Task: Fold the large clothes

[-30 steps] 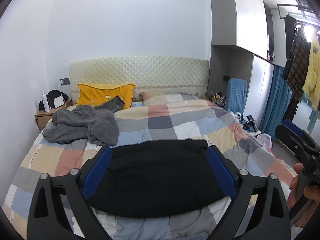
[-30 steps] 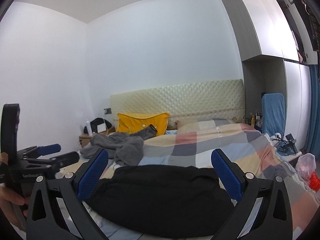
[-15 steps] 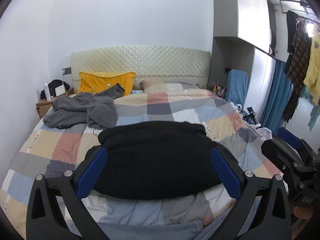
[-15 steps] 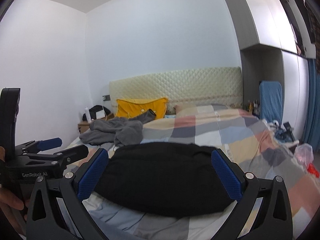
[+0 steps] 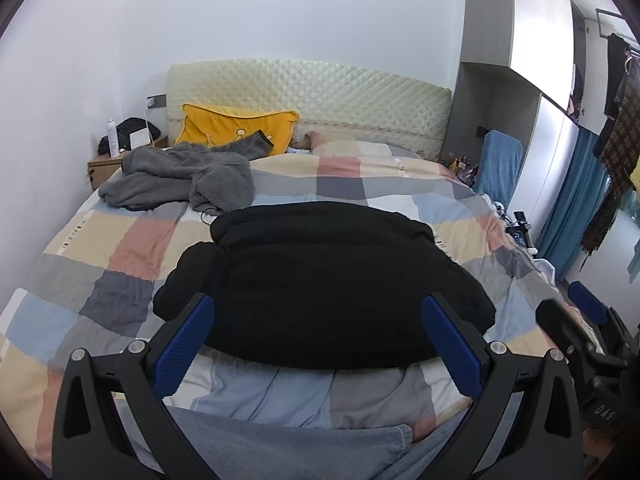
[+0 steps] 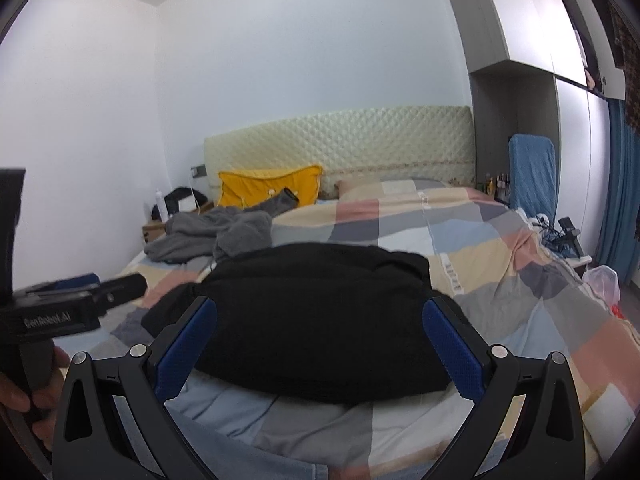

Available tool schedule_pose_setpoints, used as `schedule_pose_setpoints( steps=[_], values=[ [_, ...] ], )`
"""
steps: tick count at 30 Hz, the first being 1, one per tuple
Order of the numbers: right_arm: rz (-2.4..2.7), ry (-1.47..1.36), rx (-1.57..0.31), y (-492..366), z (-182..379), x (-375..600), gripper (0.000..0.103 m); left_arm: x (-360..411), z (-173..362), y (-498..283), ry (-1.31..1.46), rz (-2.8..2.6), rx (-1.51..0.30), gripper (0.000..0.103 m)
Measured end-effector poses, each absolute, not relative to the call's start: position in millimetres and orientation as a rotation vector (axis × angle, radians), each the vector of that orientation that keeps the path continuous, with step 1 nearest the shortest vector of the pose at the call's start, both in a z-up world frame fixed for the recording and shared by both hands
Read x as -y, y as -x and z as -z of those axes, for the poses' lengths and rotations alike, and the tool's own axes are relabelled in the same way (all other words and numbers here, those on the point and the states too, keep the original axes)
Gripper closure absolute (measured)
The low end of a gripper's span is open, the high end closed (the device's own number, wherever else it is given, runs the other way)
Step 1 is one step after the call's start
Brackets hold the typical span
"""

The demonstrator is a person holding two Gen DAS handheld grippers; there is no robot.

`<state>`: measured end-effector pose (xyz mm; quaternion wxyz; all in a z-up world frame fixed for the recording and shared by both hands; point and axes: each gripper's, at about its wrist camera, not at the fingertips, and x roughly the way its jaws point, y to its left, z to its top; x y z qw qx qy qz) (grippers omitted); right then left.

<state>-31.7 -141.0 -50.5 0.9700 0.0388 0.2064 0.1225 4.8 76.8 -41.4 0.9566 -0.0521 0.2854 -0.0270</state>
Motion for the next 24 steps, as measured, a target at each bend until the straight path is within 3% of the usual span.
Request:
schedule_pose_setpoints(
  steps=[24],
  values=[
    [-0.236,-0.084,-0.447,23.8,58.1,144.5,0.000,-77.7,52.5,-12.8,0.097,0.018,-0.616,0.000]
  ],
)
